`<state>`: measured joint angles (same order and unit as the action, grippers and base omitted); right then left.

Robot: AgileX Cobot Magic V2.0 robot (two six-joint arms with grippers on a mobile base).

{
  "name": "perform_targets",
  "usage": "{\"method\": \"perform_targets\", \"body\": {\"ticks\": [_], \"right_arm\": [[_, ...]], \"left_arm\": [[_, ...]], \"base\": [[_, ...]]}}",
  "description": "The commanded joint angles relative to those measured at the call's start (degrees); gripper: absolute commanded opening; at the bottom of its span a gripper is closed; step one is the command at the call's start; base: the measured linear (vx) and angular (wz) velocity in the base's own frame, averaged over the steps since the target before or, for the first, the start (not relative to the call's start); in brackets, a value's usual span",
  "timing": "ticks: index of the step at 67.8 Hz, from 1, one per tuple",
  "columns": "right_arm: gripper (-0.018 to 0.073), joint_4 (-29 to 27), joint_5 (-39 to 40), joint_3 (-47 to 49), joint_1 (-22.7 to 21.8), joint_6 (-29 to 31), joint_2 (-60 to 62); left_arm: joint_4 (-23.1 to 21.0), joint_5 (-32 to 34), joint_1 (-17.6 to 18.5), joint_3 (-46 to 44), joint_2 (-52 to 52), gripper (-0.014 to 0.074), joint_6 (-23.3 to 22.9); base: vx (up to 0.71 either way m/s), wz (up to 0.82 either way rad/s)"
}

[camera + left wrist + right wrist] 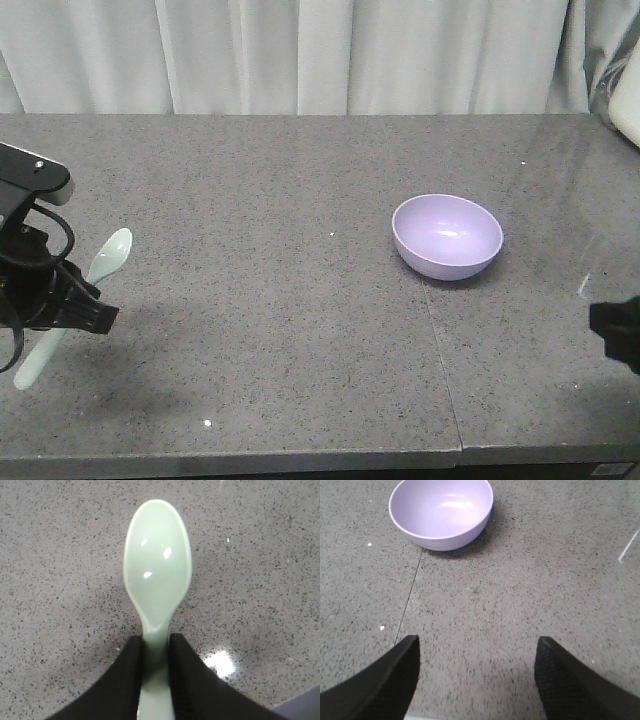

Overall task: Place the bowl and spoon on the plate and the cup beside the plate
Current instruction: 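Move the right gripper to the lavender bowl rim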

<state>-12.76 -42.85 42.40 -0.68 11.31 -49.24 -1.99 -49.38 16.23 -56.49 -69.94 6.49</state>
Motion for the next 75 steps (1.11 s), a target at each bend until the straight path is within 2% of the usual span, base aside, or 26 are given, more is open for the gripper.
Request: {"method": "perform_targets", "body": {"ticks": [1,26,47,65,75], "right_arm": [[0.0488,-0.8,2.7,6.4,-0.4,0.2,-6.0],[0.0488,-0.9,2.4,27.3,-0.4,0.2,-33.7],[0.0488,-1.5,-1.0,42.7,-0.4,0.8,-51.0],[0.0484,-2.1,-3.9,48.6,-0.3,2.0,-59.8],[0.0421,-3.7,-4.3,48.8,-0.3,3.6,-61.7]], "left_arm": [[-0.7,2.7,0.4,-1.3,1.5,0.0083,-0.4],[-0.7,2.7,0.4,-1.3,1.5,0.0083,-0.4],[-0.7,2.7,0.4,-1.3,1.5,0.0083,-0.4],[-0.7,2.7,0.4,-1.3,1.5,0.0083,-0.4],[-0.7,2.7,0.4,-1.3,1.5,0.0083,-0.4]], "base": [[0.00,0.00],[0.00,0.00],[0.00,0.00],[0.00,0.00],[0.00,0.00]]}}
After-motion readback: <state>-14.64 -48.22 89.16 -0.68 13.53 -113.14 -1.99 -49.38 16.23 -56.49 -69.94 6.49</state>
